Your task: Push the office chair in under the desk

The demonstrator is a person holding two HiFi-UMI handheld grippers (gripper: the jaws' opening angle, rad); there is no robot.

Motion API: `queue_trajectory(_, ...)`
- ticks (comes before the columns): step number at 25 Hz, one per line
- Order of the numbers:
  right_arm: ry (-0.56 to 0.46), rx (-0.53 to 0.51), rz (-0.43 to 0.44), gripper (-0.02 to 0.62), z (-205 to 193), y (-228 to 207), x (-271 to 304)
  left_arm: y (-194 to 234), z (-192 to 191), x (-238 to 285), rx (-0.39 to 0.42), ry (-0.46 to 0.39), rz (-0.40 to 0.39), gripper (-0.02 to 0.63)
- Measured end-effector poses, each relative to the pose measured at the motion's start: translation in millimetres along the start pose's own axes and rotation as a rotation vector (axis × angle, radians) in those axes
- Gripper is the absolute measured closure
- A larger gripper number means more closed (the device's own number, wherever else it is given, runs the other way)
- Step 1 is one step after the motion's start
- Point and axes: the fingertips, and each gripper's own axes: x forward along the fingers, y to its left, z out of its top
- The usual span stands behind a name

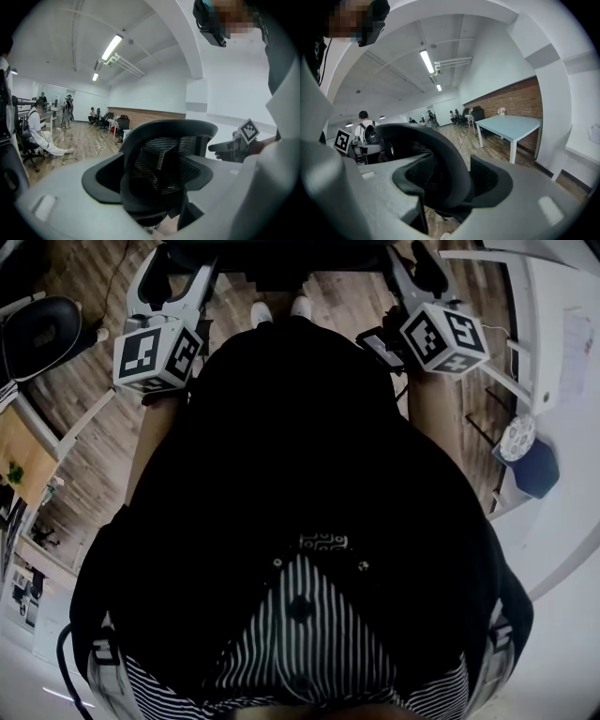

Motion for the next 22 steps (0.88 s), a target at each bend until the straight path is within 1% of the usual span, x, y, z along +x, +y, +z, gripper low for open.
queue_trajectory(6,0.051,-0.043,0.029,0.327,-12.4,6.4,17.3,8.9,-10.9,8.3,-0.019,0.027,-0.016,0.265)
queue_trajectory(10,0.073,-0.047,0.025,0.31,-16.3,7.7,26.5,14.8,-20.8,17.6,-0.051,0.087,-0.022,0.261)
queue_trajectory(13,0.093,-0.062,0.032,0.302,-19.4,9.3,35.1,17.3,-26.5,22.9,-0.053,0.099,-0.023,0.261)
queue_trajectory(17,0.129,-0.086,0.037,0.302,-27.5,5.9,44.0,24.0,-32.6,29.3,-0.045,0.127,0.002,0.262)
queue_trajectory(20,0.132,-0.089,0.047,0.302,-27.8,5.4,50.7,37.3,-36.3,35.7,-0.047,0.159,0.026,0.261)
queue_trajectory(22,0.131,-0.084,0.052,0.302,-27.6,4.5,54.5,45.1,-41.8,43.2,-0.049,0.184,0.022,0.259)
